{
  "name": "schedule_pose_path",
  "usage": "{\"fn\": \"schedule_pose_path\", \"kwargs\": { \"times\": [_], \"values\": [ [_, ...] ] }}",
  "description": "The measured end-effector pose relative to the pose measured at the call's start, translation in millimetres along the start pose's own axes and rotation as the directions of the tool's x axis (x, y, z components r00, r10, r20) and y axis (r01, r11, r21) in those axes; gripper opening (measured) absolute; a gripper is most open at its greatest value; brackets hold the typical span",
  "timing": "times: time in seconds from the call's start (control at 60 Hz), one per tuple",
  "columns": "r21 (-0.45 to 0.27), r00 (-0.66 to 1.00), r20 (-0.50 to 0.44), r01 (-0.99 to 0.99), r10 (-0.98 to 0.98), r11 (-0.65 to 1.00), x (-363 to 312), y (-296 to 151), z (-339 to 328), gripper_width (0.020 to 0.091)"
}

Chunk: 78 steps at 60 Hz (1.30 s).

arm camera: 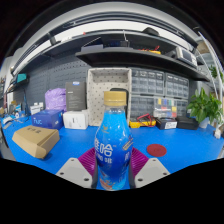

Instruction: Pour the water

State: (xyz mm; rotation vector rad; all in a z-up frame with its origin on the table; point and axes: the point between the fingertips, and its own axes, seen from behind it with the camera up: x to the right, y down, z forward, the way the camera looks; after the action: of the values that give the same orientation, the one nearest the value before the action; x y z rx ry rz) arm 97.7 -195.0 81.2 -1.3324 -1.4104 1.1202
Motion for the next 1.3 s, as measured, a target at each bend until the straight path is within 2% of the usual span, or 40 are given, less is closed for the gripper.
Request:
{"fn": "schedule_pose_path", "kwargs": {
  "times": [0.033, 0.183, 0.333, 0.433, 0.6, 0.683, 0.767, 0.917, 1.05, 1.2, 1.3],
  "values": [
    [0.001, 1.000, 0.003, -0.005, 0.005, 1.000, 1, 0, 0, 0.0410],
    [-0.035, 1.000, 0.020, -0.023, 0.023, 0.999, -6, -1, 0, 0.0409],
    [-0.038, 0.992, 0.046, -0.118, 0.119, 0.992, -37, -21, 4, 0.0409],
    [-0.085, 0.969, 0.064, -0.234, 0.239, 0.969, -68, -30, 19, 0.0408],
    [-0.203, 0.868, 0.084, -0.466, 0.489, 0.861, -115, -45, 53, 0.0408],
    [-0.244, 0.768, 0.076, -0.604, 0.636, 0.758, -128, -58, 66, 0.0409],
    [-0.252, 0.611, 0.047, -0.758, 0.790, 0.601, -131, -73, 80, 0.0408],
    [-0.224, 0.275, 0.006, -0.937, 0.962, 0.269, -118, -87, 101, 0.0408],
    [-0.210, 0.037, -0.018, -0.977, 0.999, 0.032, -108, -91, 114, 0.0408],
    [-0.241, -0.128, -0.058, -0.961, 0.990, -0.139, -111, -85, 124, 0.0408],
    [-0.237, -0.253, -0.071, -0.935, 0.965, -0.263, -112, -84, 127, 0.0408]
  ]
}}
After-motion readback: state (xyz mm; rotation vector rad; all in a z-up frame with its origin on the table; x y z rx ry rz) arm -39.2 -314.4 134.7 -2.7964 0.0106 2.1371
